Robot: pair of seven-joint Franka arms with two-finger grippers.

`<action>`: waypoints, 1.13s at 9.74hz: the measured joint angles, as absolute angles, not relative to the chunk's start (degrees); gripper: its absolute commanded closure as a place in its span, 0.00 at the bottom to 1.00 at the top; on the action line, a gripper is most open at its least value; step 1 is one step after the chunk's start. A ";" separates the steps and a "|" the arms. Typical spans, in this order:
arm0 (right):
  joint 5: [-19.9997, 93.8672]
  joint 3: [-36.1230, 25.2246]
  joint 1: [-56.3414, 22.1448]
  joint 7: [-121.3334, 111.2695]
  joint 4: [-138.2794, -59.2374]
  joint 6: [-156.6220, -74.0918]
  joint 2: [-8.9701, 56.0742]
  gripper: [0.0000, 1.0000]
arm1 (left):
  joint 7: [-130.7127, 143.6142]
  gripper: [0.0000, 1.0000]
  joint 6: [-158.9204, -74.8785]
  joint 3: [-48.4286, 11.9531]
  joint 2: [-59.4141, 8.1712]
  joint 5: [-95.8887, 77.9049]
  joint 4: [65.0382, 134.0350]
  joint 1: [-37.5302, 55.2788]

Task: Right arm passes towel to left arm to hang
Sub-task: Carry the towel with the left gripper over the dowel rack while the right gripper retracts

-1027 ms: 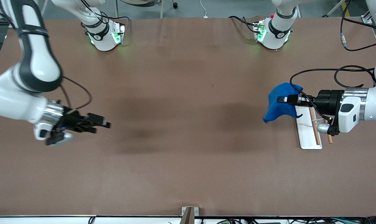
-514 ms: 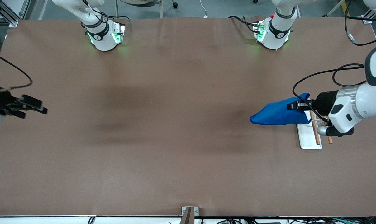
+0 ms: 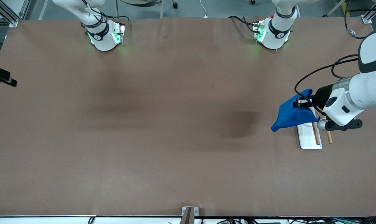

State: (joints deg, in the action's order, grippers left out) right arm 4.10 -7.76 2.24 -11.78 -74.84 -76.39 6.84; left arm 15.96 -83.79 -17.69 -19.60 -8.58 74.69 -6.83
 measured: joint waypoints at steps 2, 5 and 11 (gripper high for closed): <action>3.00 -7.82 1.99 -11.70 -78.13 -79.97 3.88 0.00 | 15.99 1.00 -84.59 -17.63 -19.18 -8.51 75.36 -6.80; 2.13 -8.95 1.16 -11.64 -87.32 -84.89 -0.10 0.00 | 15.98 1.00 -94.02 -14.75 -14.29 -7.60 85.71 -4.32; 1.29 -9.09 0.53 -11.57 -88.66 -85.49 -0.46 0.00 | 15.44 1.00 -104.27 -6.71 -9.28 -5.06 101.33 -3.54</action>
